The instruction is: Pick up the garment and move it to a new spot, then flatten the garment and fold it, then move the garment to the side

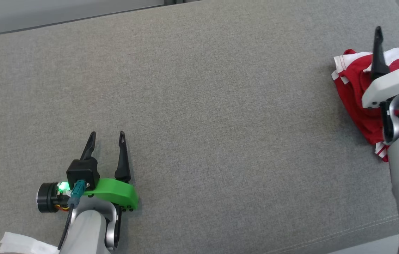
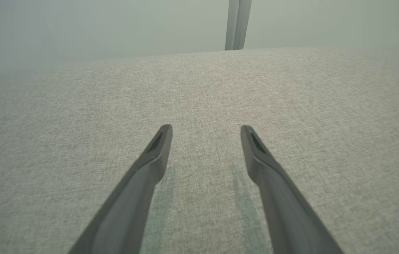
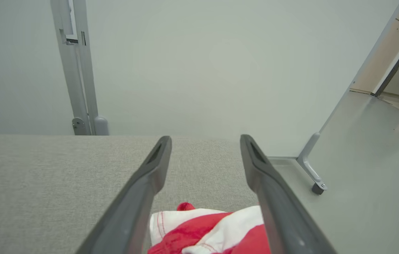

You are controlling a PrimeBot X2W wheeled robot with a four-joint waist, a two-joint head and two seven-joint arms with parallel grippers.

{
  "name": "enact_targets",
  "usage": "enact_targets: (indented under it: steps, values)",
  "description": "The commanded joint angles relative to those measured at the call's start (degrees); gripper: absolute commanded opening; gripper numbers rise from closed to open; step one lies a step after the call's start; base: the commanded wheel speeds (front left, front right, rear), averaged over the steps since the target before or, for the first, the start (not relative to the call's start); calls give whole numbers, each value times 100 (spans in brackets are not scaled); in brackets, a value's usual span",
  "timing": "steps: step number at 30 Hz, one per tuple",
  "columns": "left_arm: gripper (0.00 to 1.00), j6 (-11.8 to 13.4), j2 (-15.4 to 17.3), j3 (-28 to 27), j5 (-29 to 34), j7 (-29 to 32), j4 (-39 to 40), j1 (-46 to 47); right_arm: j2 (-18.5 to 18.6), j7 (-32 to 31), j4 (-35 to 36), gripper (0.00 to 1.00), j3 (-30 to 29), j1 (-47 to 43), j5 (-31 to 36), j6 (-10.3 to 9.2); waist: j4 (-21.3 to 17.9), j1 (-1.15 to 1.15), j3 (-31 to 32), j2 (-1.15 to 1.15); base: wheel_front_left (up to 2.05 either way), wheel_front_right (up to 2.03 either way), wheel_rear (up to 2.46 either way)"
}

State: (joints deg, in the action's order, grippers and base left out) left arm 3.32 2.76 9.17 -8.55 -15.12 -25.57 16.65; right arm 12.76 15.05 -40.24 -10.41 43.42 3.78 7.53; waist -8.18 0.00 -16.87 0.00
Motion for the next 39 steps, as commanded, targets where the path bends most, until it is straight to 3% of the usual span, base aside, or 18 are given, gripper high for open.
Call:
enact_targets:
  steps: [1, 11, 18, 35, 38, 39]
  values:
    - [100, 46, 30, -54, -67, 3, 18, -101, -117, 14, 180, 100, 101, -206, -106, -9, 55, 0, 125, 0, 0, 0, 0]
    - [100, 150, 27, -179, -244, 3, -68, -333, -833, 16, 603, 100, 780, -1311, -645, -9, 387, 0, 533, 0, 0, 0, 0]
    - [100, 170, 27, -281, -250, 3, -140, -597, -949, 16, 775, 100, 1280, -2100, -942, -9, 627, 0, 913, 0, 0, 0, 0]
    - [100, 180, 28, -520, -344, 3, -180, -1130, -977, 15, 955, 100, 1524, -2904, -1274, -9, 703, 0, 1535, 0, 0, 0, 0]
    - [100, 22, 28, -514, -482, 3, -130, -1138, -974, 15, 1025, 100, 1596, -2947, -1226, -9, 705, 0, 1547, 0, 0, 0, 0]
    - [0, 14, 2, -513, -503, -1, -144, -1087, -999, -1, 1011, 0, 1604, -2882, -1224, 0, 706, 0, 1548, 0, 0, 0, 0]
